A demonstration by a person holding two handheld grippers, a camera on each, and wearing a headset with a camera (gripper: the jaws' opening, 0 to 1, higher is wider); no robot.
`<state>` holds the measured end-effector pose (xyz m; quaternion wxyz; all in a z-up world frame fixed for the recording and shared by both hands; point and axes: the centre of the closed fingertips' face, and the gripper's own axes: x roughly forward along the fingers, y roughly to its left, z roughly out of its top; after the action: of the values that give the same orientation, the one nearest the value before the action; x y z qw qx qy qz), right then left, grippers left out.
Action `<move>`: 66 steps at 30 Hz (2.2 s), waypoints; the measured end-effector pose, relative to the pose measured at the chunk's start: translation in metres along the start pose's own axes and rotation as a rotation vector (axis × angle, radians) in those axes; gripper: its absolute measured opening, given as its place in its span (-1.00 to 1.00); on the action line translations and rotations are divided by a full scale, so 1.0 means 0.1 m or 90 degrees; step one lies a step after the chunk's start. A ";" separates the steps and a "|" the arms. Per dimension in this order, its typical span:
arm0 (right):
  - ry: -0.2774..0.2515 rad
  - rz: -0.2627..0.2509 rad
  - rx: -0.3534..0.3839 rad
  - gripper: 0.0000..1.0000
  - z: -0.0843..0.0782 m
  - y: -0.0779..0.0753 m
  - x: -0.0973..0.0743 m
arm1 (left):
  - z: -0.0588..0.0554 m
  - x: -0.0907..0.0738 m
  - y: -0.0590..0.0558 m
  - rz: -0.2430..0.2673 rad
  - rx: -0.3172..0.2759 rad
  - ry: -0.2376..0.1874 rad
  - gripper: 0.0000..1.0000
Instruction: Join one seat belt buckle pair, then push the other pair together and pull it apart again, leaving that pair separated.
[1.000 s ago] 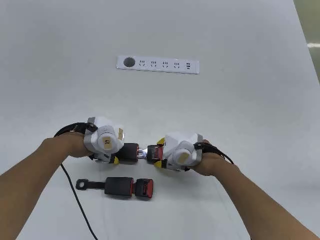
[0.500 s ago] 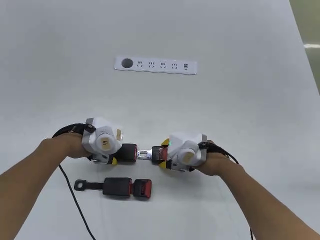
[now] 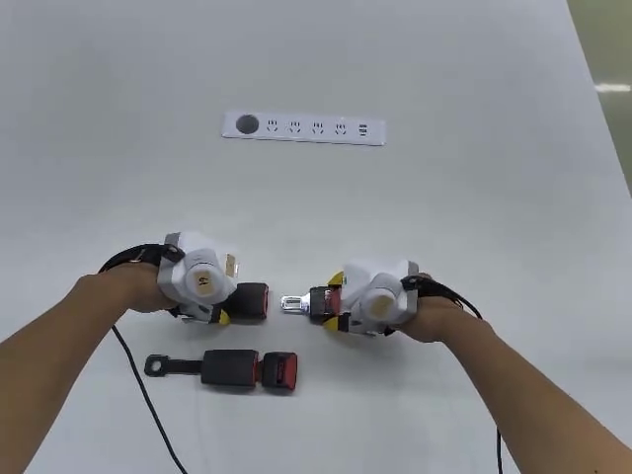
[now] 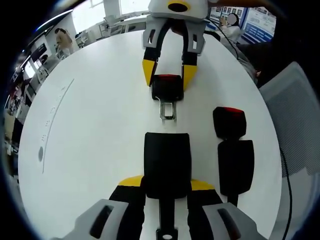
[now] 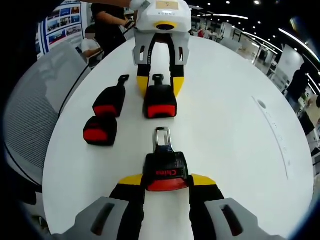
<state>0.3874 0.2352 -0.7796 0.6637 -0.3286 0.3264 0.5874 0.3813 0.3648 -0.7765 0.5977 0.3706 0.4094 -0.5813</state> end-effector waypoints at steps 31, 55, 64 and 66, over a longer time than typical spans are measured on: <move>0.021 0.003 0.027 -0.37 -0.33 -0.02 -0.21 | -0.08 0.06 0.04 -0.001 0.001 -0.008 -0.34; 0.019 -0.016 0.003 0.04 -0.37 0.02 -0.29 | -0.21 -0.13 0.02 0.038 -0.035 0.011 -0.16; 0.010 -0.030 0.017 0.13 -0.46 0.03 -0.43 | -0.34 -0.30 -0.04 0.053 -0.089 -0.014 -0.12; 0.011 -0.032 0.019 0.14 -0.49 0.04 -0.45 | -0.39 -0.32 -0.05 0.057 -0.102 -0.019 -0.10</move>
<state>0.3768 0.1702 -0.7713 0.6803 -0.3318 0.3324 0.5627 0.3741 0.4131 -0.7620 0.6569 0.3306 0.4286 -0.5249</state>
